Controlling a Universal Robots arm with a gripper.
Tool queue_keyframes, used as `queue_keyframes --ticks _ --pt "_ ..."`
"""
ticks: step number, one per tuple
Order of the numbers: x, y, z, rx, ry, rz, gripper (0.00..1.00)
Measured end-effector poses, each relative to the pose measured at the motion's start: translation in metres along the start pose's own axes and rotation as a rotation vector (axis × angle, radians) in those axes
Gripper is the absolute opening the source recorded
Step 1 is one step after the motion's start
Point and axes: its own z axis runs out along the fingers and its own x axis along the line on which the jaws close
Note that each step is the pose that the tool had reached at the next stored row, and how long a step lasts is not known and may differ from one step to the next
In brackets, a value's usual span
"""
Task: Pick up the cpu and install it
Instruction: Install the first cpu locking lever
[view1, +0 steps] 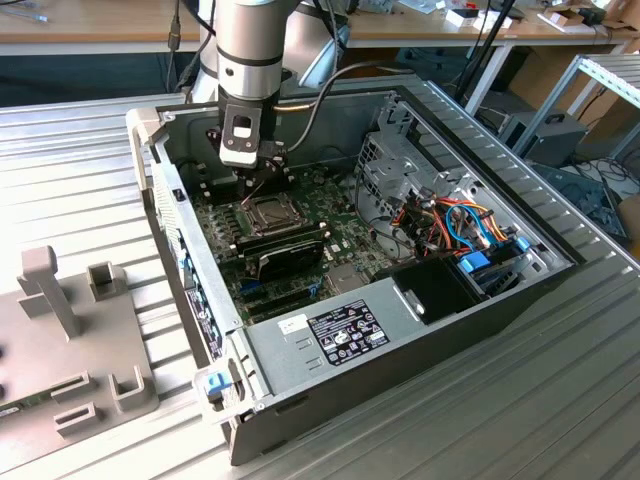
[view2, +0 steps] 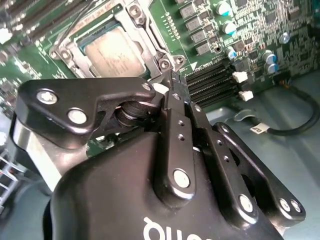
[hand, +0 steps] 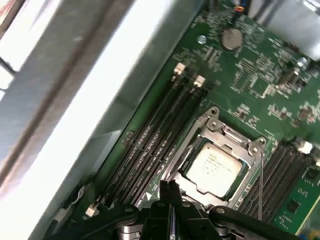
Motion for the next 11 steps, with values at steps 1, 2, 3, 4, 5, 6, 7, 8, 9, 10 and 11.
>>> queue_keyframes --ticks 1,2,3,4,5,6,7,8,9,10,11 --pt "0.0 0.0 0.0 -0.0002 0.0002 -0.009 0.11" --pt "0.0 0.0 0.0 -0.0004 0.0003 -0.011 0.11" --pt "0.0 0.0 0.0 -0.0004 0.0003 -0.011 0.11" --pt "0.0 0.0 0.0 -0.0004 0.0003 -0.012 0.11" --pt "0.0 0.0 0.0 -0.0003 0.0003 -0.012 0.11" --pt "0.0 0.0 0.0 -0.0004 0.0003 -0.012 0.11" --pt "0.0 0.0 0.0 -0.0004 0.0003 -0.012 0.11" --pt "0.0 0.0 0.0 -0.0003 0.0003 -0.012 0.11" --pt "0.0 0.0 0.0 -0.0003 0.0003 -0.012 0.11" --pt "0.0 0.0 0.0 -0.0004 0.0003 -0.012 0.11" --pt "0.0 0.0 0.0 -0.0004 0.0003 -0.012 0.11"
